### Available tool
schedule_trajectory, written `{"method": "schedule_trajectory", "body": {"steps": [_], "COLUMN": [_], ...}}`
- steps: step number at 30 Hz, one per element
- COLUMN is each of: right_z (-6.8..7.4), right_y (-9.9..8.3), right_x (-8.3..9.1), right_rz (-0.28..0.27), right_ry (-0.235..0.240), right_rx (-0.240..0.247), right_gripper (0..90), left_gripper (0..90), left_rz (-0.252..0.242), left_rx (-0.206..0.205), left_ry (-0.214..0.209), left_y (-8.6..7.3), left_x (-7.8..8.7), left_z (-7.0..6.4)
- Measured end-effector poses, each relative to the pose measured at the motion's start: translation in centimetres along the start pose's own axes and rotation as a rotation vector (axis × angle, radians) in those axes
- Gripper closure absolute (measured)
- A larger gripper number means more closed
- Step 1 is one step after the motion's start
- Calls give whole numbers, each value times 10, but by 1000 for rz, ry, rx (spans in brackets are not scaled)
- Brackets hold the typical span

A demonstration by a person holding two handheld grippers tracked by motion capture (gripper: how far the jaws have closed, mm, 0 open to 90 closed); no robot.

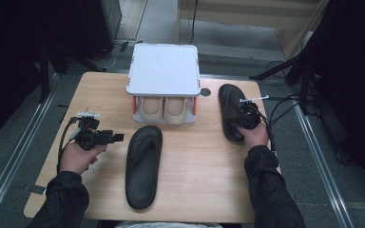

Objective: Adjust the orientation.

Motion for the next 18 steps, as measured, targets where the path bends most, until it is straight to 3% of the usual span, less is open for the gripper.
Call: {"method": "schedule_trajectory", "body": {"steps": [6,10,12,18], "right_z": [-8,-20,-26,-44], "right_y": [5,10,13,16], "right_x": [14,21,25,37], "right_rz": [-65,-108,-123,-173], "right_ry": [-2,2,-21,-26], "right_rx": [-25,-35,-31,-85], "right_gripper": [899,844,825,798], "left_gripper": [384,384,384,384], "left_rz": [-3,5,6,-10], "left_rx": [-7,-5,-8,5], "left_ry": [2,5,12,14], "left_y": [0,-2,-4,-5], "left_x": [-1,-1,0,3], "left_z": [-2,-2,-2,1]}}
Point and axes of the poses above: each handheld gripper's, and its own axes: x roughly backward along the jaws, y roughly out of its top, z roughly to its left, the point moved 1 cm from there along -x, roughly forward along the jaws, and after that the axes turned 7 degrees about -x, right-handed, at the moved point
